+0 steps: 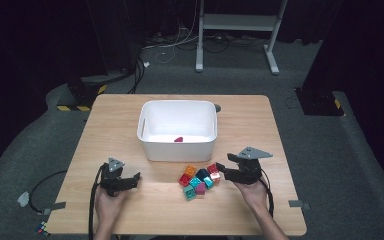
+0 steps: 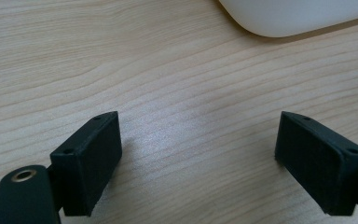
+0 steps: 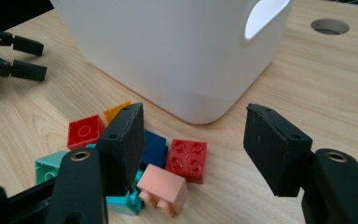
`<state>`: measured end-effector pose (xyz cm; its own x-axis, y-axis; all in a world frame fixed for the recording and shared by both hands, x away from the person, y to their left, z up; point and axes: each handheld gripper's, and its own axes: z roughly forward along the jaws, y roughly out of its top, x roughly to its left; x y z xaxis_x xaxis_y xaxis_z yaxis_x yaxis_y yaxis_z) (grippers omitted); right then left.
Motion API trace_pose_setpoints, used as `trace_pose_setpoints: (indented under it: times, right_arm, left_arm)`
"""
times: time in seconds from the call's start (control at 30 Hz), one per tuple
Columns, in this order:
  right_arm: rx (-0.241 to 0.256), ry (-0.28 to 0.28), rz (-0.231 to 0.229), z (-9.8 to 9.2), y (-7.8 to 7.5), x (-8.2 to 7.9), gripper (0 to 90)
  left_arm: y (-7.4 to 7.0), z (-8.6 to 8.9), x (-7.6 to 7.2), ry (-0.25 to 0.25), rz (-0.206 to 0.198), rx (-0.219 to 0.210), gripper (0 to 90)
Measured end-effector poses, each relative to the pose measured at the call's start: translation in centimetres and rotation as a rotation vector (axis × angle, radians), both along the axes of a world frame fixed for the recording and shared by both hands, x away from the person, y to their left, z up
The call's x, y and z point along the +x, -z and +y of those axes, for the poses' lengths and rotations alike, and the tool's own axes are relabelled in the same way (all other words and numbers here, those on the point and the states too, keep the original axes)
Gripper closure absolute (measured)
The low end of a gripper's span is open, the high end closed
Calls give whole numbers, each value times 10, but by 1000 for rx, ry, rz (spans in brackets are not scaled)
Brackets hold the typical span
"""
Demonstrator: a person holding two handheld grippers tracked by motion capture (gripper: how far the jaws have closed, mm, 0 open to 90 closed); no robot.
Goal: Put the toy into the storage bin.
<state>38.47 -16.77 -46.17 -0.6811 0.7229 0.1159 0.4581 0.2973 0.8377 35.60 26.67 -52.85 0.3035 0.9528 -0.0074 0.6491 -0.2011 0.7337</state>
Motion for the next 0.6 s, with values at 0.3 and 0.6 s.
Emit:
trace_pose_setpoints:
  times: [0.3, 0.6]
  right_arm:
    - [-18, -5, 30, 6, 19, -8, 384]
    - [-34, 4, 56, 11, 31, -10, 385]
  left_arm:
    - [0, 0, 0, 0, 0, 0, 146]
    - [0, 0, 0, 0, 0, 0, 146]
